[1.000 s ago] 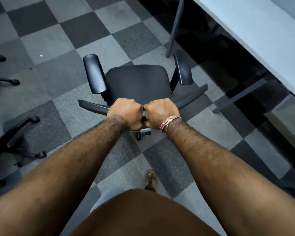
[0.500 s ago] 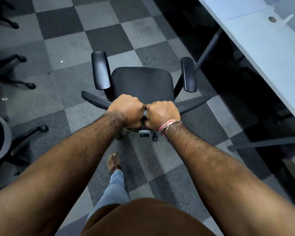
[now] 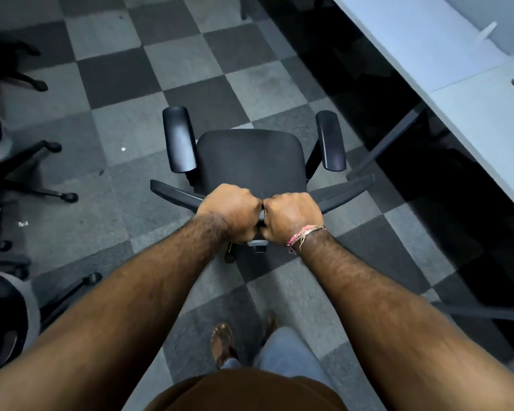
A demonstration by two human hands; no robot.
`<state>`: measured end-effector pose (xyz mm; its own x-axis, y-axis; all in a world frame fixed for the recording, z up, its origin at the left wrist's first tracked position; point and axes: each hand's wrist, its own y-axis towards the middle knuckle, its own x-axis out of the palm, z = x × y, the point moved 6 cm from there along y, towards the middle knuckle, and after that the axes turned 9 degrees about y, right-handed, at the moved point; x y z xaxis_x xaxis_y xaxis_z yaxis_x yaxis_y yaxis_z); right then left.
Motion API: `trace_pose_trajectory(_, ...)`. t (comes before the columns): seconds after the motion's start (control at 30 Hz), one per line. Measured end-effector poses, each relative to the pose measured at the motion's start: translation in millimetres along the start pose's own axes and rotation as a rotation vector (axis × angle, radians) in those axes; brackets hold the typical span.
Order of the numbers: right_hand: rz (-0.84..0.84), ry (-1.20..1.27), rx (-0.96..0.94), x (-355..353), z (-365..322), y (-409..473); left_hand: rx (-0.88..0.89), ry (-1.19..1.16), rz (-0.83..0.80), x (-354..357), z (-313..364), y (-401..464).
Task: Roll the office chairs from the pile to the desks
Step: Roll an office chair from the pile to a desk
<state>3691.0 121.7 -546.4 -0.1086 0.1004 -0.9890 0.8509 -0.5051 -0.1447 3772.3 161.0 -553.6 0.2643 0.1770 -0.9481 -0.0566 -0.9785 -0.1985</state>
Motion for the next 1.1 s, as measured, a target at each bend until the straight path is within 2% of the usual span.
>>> trace_pose_trajectory(0.27, 0.010, -0.021, -0.097, -25.7, 36.4, 152.9, -0.127, 0.011, -0.001, 8.8, -116.0, 92.1)
trace_pose_trajectory(0.43, -0.003, 0.004, -0.146, -40.2, 57.1, 257.4, -0.227, 0.018, -0.055, 15.3, -195.9, 151.2)
trace_pose_trajectory(0.67, -0.023, 0.002, -0.207, -55.1, 73.3, 378.1, -0.282, -0.011, -0.092, 28.0, -292.4, 218.1)
trace_pose_trajectory(0.87, -0.021, 0.005, -0.171, -70.2, 75.9, 466.3, -0.250, -0.018, -0.080, 41.2, -371.4, 263.7)
trace_pose_trajectory(1.1, -0.022, 0.014, -0.042, -84.6, 70.0, 593.0, -0.149, -0.022, -0.025, 66.6, -490.6, 324.7)
